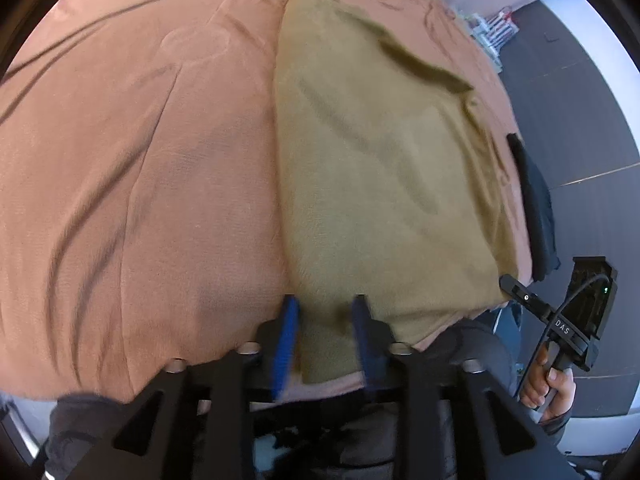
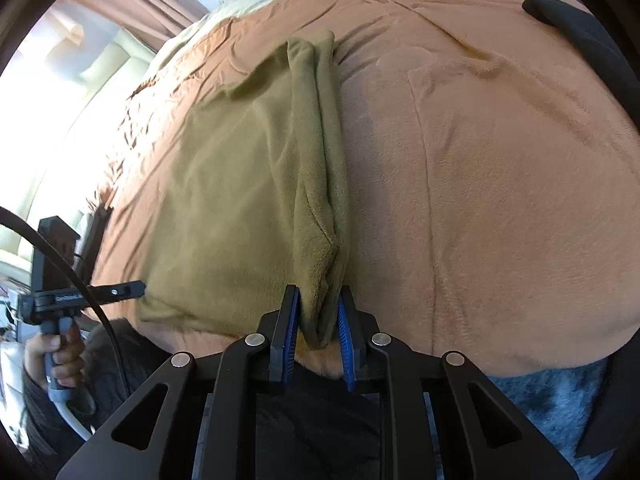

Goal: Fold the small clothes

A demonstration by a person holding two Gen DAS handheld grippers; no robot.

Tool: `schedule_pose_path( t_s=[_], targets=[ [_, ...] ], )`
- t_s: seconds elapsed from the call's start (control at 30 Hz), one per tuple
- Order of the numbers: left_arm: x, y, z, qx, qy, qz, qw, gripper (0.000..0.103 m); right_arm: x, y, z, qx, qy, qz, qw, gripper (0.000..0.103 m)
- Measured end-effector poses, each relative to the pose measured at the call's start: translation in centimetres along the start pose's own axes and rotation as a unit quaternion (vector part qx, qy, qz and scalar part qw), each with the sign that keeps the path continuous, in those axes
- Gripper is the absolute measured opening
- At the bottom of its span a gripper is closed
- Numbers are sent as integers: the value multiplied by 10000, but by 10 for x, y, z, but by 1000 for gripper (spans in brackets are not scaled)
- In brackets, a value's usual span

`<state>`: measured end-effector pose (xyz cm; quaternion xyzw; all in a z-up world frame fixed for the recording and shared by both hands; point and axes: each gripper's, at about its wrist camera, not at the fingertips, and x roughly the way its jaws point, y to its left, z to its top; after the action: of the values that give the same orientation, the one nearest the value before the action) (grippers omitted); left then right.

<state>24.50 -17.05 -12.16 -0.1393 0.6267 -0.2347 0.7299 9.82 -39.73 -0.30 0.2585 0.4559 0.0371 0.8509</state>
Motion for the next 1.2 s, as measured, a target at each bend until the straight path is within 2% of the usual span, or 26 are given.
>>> schedule_pose_path(
  t_s=[0.03,0.07,0.1,0.13,0.5,0.67,0.87,1.2],
  targets=[
    [-1,0,3,-2,-48,-32,10000,57,-2,0,2,31,-68,16,10000,27],
    [-3,0,7,-33,-121,-87,9999,65,-5,-1,6,38,-164,38,9999,33],
    [-4,-1,9,-44,-174,-145,9997,66,-4,-2,6,27,-191,39,9998,45],
    [-5,-1,15,-54,-200,-208,9996,66,-4,-3,8,16,-202,33,9998,51],
    [6,9,61,-345,-355,-397,9980,66,29,-14,42,153,16,287,9995,51],
    [8,18,85,-407,-426,-339,9977,66,49,-13,60,178,128,369,9991,51],
    [17,33,108,-586,-361,-423,9967,65,76,-12,88,209,196,501,9983,51],
    [28,41,146,-505,-469,-582,9959,60,113,-7,128,105,334,557,9978,51]
  ],
)
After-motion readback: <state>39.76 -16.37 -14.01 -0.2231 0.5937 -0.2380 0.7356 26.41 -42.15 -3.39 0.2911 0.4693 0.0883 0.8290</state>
